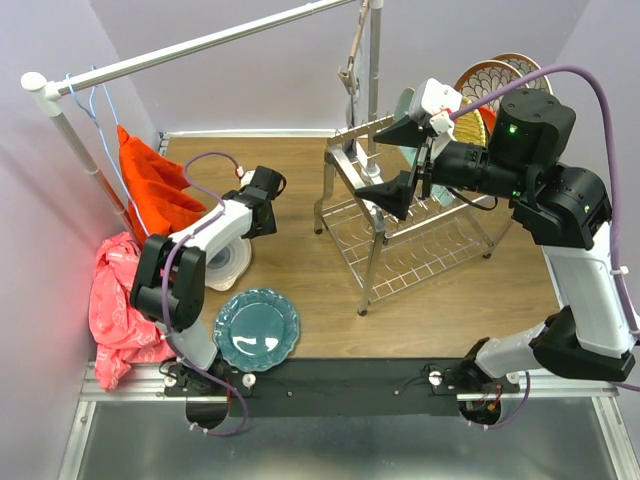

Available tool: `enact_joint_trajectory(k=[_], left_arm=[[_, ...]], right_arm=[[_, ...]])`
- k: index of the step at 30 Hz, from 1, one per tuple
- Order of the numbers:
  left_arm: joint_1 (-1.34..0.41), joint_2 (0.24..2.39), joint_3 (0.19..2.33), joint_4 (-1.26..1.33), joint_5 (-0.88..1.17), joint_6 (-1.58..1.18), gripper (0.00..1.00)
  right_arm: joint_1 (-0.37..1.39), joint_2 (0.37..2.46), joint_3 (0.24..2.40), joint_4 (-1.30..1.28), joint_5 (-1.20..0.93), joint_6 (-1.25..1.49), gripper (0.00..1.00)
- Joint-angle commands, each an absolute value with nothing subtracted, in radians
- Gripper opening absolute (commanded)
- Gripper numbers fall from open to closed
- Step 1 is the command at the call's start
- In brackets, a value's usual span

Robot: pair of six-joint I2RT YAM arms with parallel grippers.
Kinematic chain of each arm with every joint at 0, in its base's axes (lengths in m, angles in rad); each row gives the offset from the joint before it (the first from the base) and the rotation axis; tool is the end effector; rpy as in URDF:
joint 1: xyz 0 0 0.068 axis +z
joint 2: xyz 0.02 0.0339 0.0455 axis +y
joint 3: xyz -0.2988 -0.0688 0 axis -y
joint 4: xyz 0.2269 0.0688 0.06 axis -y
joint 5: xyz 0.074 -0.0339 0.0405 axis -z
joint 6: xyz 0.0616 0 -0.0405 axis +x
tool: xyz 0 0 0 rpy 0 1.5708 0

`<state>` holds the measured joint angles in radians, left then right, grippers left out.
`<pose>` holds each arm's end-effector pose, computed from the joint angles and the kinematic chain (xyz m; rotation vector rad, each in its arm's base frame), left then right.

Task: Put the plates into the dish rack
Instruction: Grab a plate with the left arm

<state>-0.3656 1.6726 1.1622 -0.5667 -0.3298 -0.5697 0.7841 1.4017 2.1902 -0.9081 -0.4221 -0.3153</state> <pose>0.3250 -0.1030 0.2358 -0.3670 2.5316 0.0893 0.1354 0.1707 0.5957 -1.1633 1.2804 0.7043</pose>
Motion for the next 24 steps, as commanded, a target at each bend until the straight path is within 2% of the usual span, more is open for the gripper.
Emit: enact_joint_trajectory(k=[1,15,18,19,22,24], left_arm=[[-0.357,1.73,1.2,-0.618,-0.42,-0.624,0.5],[-0.311,1.793,1.132,-0.577,-0.4,-0.669,0.49],[-0.307,1.808,1.137,-0.571,-0.391,-0.664,0.31],[-0.305,1.812,1.138,-0.569,-0.382,-0.663,0.19],[-0.299,1.815,1.141,-0.565,-0.377,-0.65,0.07],[-0.298,1.807,1.149,-0.563,-0.377,-0.638,0.03]], right_arm=[[0.782,1.376,2.169,-0.919,-0.376,-0.33,0.99],[0.782,1.367,2.146,-0.917,-0.345,-0.353,1.0],[0.782,1.364,2.145,-0.916,-0.342,-0.351,1.0],[0.782,1.362,2.141,-0.916,-0.339,-0.351,1.0],[0.782,1.359,2.141,-0.916,-0.33,-0.353,1.0],[0.781,1.359,2.143,-0.914,-0.328,-0.353,1.0]])
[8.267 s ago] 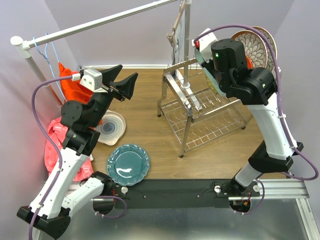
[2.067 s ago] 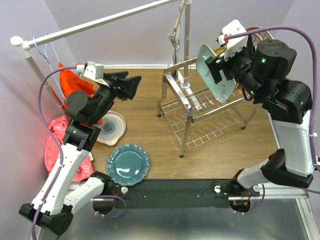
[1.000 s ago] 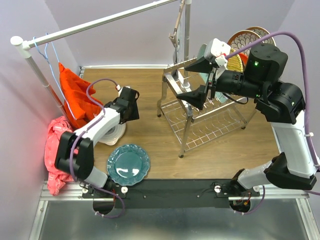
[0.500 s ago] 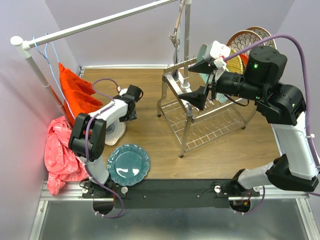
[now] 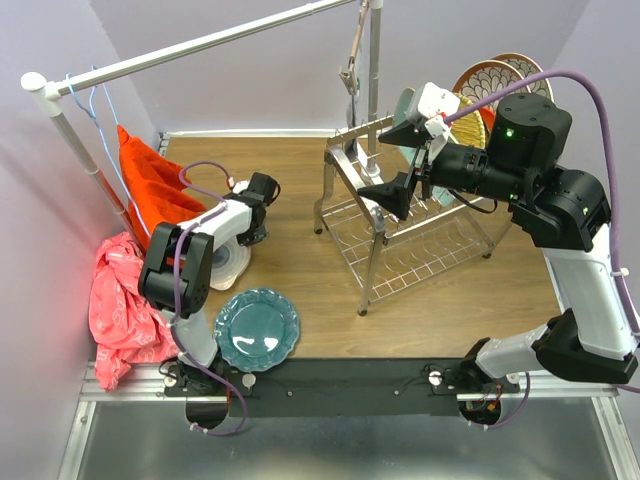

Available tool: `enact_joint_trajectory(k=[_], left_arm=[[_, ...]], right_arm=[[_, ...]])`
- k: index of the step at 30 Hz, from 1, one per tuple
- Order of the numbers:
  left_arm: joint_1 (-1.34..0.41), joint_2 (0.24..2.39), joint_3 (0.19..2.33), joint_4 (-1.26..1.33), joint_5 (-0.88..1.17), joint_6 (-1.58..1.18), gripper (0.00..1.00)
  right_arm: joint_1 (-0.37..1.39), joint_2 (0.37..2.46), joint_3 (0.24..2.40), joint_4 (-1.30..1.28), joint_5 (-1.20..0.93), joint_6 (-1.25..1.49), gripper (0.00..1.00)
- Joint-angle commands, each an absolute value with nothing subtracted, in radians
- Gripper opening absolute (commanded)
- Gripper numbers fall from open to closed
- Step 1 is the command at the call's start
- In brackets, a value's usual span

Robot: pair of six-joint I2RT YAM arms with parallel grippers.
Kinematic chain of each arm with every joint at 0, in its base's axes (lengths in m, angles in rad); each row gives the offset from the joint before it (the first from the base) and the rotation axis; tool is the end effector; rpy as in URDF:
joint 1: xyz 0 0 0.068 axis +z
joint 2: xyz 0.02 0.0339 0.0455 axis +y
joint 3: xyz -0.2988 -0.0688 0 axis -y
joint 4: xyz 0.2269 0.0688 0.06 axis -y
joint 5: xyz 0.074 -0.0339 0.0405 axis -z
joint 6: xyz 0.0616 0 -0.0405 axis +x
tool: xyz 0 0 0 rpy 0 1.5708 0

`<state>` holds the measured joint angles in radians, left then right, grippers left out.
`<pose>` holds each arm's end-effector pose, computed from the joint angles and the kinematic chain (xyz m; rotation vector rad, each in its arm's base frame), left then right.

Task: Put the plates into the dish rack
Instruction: Grab a plate with the left arm

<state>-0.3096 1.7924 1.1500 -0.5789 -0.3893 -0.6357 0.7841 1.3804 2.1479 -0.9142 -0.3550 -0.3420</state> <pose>0.3387 -0.0838 0.1940 -0.5204 2.5962 0.2518 0.1374 0.1673 0.5884 -1.1491 1.3190 0.6297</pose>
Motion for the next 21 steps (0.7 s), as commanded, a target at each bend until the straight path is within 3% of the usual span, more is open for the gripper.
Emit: enact_joint_trajectory(k=[1,12,21], left_arm=[[-0.298,1.799,1.154,-0.564,-0.382,-0.632,0.0],[-0.298,1.514,1.307,-0.604,-0.35,-0.594,0.0],[-0.29,1.289,1.272,-0.52,-0.267,-0.659,0.0]], right_arm=[[0.782,1.361,2.143,-0.914,-0.327,-0.354,1.0],[0.776,1.364,2.146,-0.91,-0.327,-0.356,1.0],[0.775,1.361,2.131,-0.91,-0.325,-0.354,1.0]])
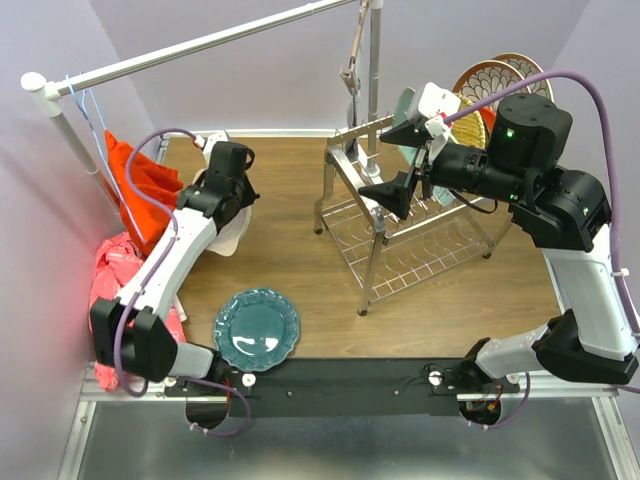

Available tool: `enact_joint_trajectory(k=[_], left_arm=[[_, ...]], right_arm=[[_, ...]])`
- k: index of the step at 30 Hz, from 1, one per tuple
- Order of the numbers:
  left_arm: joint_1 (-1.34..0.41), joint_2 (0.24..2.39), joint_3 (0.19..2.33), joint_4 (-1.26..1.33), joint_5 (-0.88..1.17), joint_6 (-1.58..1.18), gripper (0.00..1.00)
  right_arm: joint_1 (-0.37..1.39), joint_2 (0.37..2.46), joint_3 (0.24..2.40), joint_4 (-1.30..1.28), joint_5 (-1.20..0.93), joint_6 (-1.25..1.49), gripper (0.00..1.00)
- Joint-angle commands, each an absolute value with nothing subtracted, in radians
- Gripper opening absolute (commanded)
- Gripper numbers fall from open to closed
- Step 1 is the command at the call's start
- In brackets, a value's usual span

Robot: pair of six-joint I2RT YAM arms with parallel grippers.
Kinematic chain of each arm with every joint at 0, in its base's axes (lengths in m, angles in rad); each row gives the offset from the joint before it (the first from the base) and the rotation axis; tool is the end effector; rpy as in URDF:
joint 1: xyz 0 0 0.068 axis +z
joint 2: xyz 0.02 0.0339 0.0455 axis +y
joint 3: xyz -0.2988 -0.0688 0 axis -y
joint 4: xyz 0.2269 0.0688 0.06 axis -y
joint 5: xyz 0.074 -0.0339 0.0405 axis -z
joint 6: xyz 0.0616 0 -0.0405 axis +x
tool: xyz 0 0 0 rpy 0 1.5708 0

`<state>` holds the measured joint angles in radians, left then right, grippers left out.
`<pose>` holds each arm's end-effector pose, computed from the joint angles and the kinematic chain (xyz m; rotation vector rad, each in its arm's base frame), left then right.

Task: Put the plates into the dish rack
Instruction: Grab a plate with the left arm

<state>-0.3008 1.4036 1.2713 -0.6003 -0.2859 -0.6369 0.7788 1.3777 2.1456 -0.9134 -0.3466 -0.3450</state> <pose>0.2936 -0.0729 0.3487 -0.5228 2.2119 -0.1654 0.1382 0.1657 0.5884 -1.1413 1.3224 0.6165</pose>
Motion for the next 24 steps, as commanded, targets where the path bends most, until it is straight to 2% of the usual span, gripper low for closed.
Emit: enact_joint_trajectory(k=[1,17,24], left_arm=[[-0.287,1.27,1.267,-0.508,-0.241,-0.667,0.0],[-0.261,1.069,1.266,-0.377,-0.005,-0.839,0.0],[-0.25,1.0,1.181,-0.272,0.103,-0.94,0.0]], right_arm=[[0.775,1.362,2.129,-0.91,-0.327,-0.353,1.0],[0.775,1.39,2.157,-0.9,-0.356,-0.324,1.0],[0.775,1.401,2.164,-0.897,-0.361,-0.313,1.0]])
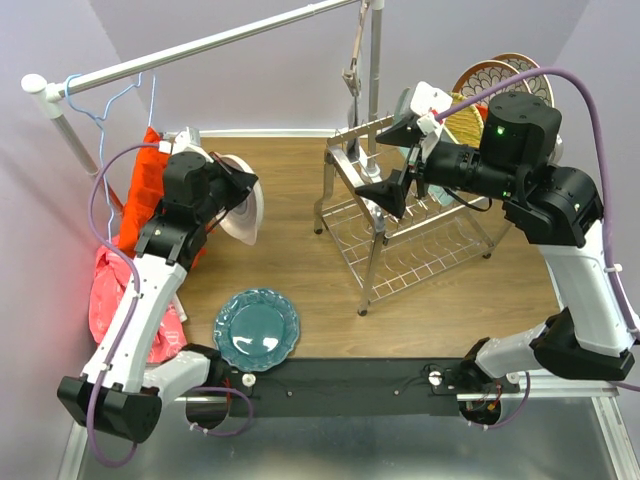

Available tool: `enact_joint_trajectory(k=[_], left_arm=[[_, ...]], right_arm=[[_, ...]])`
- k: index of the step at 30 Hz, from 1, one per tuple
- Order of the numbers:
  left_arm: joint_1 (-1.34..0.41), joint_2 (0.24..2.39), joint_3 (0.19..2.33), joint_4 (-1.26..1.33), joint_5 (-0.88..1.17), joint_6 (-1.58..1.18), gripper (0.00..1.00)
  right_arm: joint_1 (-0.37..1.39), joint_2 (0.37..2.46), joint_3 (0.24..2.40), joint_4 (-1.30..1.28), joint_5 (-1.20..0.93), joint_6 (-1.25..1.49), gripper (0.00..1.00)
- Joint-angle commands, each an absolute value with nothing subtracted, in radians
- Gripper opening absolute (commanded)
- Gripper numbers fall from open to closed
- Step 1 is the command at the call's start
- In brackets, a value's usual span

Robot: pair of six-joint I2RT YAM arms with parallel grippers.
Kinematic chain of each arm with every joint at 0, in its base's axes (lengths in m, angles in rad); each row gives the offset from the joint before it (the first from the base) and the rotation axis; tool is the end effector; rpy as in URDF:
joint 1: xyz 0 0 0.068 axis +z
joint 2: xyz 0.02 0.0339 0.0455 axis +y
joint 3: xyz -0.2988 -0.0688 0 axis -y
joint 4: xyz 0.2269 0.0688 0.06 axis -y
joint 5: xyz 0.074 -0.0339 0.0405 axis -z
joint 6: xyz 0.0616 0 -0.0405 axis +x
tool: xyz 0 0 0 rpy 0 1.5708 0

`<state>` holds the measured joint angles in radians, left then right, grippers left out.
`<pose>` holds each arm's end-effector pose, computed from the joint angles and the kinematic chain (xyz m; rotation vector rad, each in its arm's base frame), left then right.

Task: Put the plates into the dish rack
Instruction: Grab a plate with the left arm, then insert the plate into the dish rack

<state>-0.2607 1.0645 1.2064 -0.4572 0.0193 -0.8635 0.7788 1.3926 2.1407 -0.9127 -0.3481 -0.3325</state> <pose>0.2124 -0.0579 0.4243 -0.5697 1.8790 -0.7754 0.1437 0.1714 0.5843 -1.1431 1.3473 0.6275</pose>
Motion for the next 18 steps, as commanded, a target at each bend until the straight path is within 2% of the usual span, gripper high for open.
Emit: enact_joint_trajectory(k=[1,12,18], left_arm=[[-0.249,0.994,1.18,-0.265,0.109,-0.949,0.0],[-0.247,0.931,1.27,-0.224,0.15,-1.095,0.0],[-0.247,0.923,1.368,-0.236,0.143,-1.141,0.0]], right_arm=[[0.775,1.401,2.161,-0.897,-0.359,-0.311,1.0],[0.775,1.405,2.167,-0.882,-0.327,-0.296,1.0],[0.775,1.42,2.207,-0.822,-0.137,-0.273,1.0]])
